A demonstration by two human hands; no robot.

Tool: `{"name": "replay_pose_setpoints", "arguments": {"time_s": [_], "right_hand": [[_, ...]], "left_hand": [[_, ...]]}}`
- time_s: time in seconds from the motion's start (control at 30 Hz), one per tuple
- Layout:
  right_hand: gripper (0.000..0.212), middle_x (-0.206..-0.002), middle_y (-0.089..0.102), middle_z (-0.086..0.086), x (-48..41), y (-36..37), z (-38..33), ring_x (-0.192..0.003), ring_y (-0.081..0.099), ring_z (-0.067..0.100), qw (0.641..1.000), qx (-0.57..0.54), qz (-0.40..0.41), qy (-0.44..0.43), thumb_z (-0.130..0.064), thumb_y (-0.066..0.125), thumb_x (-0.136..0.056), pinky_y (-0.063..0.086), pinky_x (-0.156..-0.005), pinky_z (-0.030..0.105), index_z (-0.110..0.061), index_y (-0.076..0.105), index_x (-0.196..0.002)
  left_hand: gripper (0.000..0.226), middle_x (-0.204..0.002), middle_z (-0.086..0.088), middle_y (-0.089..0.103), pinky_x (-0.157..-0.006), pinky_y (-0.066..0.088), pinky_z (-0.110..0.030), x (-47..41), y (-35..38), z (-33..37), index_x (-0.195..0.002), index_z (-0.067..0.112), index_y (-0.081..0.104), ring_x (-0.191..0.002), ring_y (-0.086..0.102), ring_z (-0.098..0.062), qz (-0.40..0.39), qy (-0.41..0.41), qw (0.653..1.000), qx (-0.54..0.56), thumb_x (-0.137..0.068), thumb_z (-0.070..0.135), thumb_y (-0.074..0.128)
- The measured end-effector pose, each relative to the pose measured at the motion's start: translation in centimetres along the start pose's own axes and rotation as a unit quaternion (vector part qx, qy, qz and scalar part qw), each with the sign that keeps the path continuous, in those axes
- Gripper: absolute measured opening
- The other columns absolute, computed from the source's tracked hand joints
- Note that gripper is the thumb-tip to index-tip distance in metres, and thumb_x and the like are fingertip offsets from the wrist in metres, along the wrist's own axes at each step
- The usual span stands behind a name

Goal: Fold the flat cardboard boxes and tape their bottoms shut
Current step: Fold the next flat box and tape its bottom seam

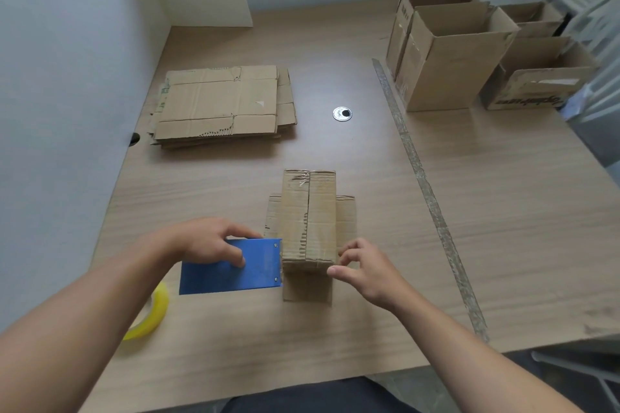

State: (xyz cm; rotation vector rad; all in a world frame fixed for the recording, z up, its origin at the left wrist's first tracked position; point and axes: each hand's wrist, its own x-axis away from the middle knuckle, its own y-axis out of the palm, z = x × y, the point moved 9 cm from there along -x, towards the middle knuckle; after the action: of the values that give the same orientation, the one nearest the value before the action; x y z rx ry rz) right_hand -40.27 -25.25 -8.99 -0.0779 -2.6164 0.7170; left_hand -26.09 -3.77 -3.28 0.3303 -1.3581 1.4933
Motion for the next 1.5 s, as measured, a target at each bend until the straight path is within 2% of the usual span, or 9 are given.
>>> {"name": "replay_pose_setpoints", "arguments": {"time_s": [0.27,0.47,0.6,0.77,0.87,0.97,1.13,1.27,1.5], "right_hand": [[0.019,-0.105,0.057,-0.004,0.7,-0.4,-1.8,-0.104,0.052,0.022,0.97,0.163,0.153,-0.099,-0.032,0.069,-0.089,0.043,-0.087,0.04,-0.018,0.062,-0.078],[0.024,-0.117,0.055,-0.001,-0.3,0.0,-1.9,-0.113,0.048,0.023,0.951,0.244,0.034,-0.187,-0.038,0.072,-0.087,0.044,-0.094,0.043,-0.017,0.062,-0.084],[0.022,-0.113,0.062,0.005,-0.9,-1.5,-3.6,-0.106,0.059,0.032,0.914,0.321,0.078,-0.235,-0.034,0.08,-0.08,0.051,-0.082,0.047,-0.015,0.069,-0.084],[0.075,-0.143,0.041,0.013,-0.5,-1.7,-5.3,-0.124,0.05,0.036,0.876,0.341,0.124,-0.32,-0.038,0.086,-0.069,0.05,-0.089,0.046,-0.023,0.051,-0.134],[0.073,-0.153,0.042,0.011,-0.8,0.3,-6.2,-0.139,0.043,0.036,0.836,0.406,0.067,-0.362,-0.023,0.078,-0.074,0.044,-0.102,0.048,-0.026,0.051,-0.143],[0.069,-0.16,0.033,0.003,-1.4,2.0,-6.1,-0.148,0.029,0.029,0.831,0.444,0.015,-0.335,-0.026,0.065,-0.088,0.031,-0.116,0.051,-0.024,0.039,-0.152],[0.077,-0.145,0.044,0.009,-2.4,3.1,-7.6,-0.139,0.023,0.026,0.866,0.427,0.038,-0.257,-0.068,0.043,-0.089,0.024,-0.116,0.059,-0.027,0.035,-0.153],[0.07,-0.164,0.019,0.003,-3.2,3.3,-7.4,-0.153,0.009,0.031,0.882,0.414,0.041,-0.22,-0.07,0.027,-0.091,0.014,-0.119,0.057,-0.038,0.028,-0.154],[0.066,-0.158,0.035,0.002,-3.4,3.4,-7.4,-0.145,0.033,0.035,0.869,0.435,0.049,-0.23,-0.065,0.028,-0.093,0.036,-0.109,0.062,-0.033,0.04,-0.149]], "left_hand": [[0.053,-0.129,0.019,0.056,-0.096,0.04,-0.031,-0.5,-0.2,0.1,-0.13,0.06,0.049,-0.113,0.052,-0.01,0.01,0.017,1.0,-0.017,-0.087,0.035,0.066],[0.053,-0.119,0.026,0.056,-0.076,0.036,-0.019,-0.7,-0.1,-0.3,-0.128,0.063,0.049,-0.103,0.053,-0.003,0.012,0.02,1.0,-0.015,-0.086,0.036,0.067],[0.053,-0.113,0.027,0.055,-0.074,0.035,-0.017,-0.9,-0.5,-0.1,-0.131,0.06,0.05,-0.098,0.052,-0.001,0.014,0.021,0.999,-0.024,-0.087,0.036,0.066],[0.053,-0.11,0.029,0.055,-0.073,0.034,-0.016,-0.8,-0.5,-0.1,-0.131,0.061,0.049,-0.093,0.051,0.004,0.0,0.024,0.999,-0.026,-0.088,0.036,0.066],[0.053,-0.11,0.024,0.055,-0.076,0.037,-0.025,-1.0,-0.5,0.3,-0.13,0.064,0.047,-0.095,0.052,-0.001,0.0,0.025,0.999,-0.032,-0.088,0.038,0.065],[0.054,-0.114,0.024,0.055,-0.081,0.038,-0.028,-0.9,-0.3,0.2,-0.131,0.064,0.045,-0.096,0.052,0.0,0.003,0.029,0.999,-0.02,-0.089,0.037,0.064],[0.056,-0.129,0.022,0.055,-0.097,0.039,-0.029,-0.7,0.5,-0.1,-0.134,0.058,0.047,-0.113,0.052,-0.008,0.041,0.053,0.997,0.025,-0.088,0.031,0.067],[0.057,-0.134,0.022,0.055,-0.102,0.04,-0.03,0.2,0.8,-1.6,-0.134,0.056,0.049,-0.119,0.052,-0.008,0.057,0.072,0.994,0.066,-0.088,0.029,0.069],[0.056,-0.13,0.031,0.056,-0.102,0.041,-0.026,2.9,0.9,-3.7,-0.121,0.07,0.046,-0.116,0.053,0.001,0.05,0.095,0.986,0.128,-0.072,0.049,0.061]]}}
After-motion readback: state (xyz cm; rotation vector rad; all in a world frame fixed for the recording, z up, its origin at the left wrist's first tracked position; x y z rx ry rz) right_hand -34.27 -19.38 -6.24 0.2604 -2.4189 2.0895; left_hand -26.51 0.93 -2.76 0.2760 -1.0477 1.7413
